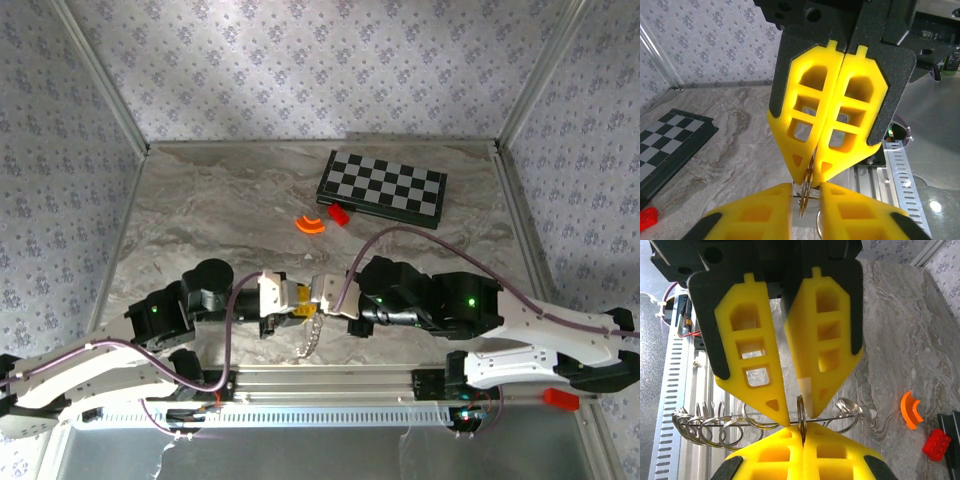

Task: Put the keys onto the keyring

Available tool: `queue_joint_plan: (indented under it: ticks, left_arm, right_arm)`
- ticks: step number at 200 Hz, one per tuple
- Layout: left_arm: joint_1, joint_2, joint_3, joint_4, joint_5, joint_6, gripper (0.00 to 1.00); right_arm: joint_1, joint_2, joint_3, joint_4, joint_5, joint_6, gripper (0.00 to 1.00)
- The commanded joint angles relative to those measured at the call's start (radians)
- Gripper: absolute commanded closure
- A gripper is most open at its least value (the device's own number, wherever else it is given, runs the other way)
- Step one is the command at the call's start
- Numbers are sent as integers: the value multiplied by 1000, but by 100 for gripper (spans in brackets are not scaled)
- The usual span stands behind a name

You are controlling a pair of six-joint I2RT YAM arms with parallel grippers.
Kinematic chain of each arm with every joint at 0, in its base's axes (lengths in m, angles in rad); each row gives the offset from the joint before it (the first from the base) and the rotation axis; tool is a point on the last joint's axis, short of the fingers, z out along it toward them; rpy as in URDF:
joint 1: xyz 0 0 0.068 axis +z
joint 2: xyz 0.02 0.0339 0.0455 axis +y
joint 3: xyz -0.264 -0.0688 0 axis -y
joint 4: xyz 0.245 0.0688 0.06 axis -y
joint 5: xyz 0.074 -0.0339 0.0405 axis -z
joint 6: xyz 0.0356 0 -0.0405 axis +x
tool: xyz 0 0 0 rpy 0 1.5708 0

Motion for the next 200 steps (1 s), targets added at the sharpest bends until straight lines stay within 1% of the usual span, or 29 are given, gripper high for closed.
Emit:
queue_joint_plan:
  ticks: [1,10,33,57,78,92,104,109,132,163,200]
  left_arm:
    - [-4,-7,22,50,-4,5,90]
    - [-4,-9,20,50,-5,7,100]
    - [-3,-14,16,65,5,1,100]
    - [-4,-31,-1,137,24,-30,100]
    - [-5,-61,-41,275,66,-82,100]
    - [-4,-69,-61,353,95,-115,100]
    - [-4,-68,-70,399,114,-135,100]
    - [-4,-68,-74,417,122,-142,100]
    - [-4,-59,-95,482,141,-172,100]
    - [-4,-61,-134,584,157,-220,100]
    - [-4,-56,-154,625,166,-242,100]
  right_arm:
    - [7,-8,42,14,-5,-20,100]
    - [7,-8,40,14,-6,-20,100]
    - [7,-7,41,13,2,-14,100]
    - [7,-19,36,24,10,-2,100]
    - [6,-59,-7,80,-2,25,85]
    - [5,-97,-55,151,-33,53,81]
    - [2,-125,-81,213,-53,75,80]
    - [2,-137,-123,233,-62,83,80]
    - [-2,-183,-176,301,-119,105,79]
    - [-12,-220,-206,339,-153,120,78]
    - [-16,-244,-228,386,-182,121,78]
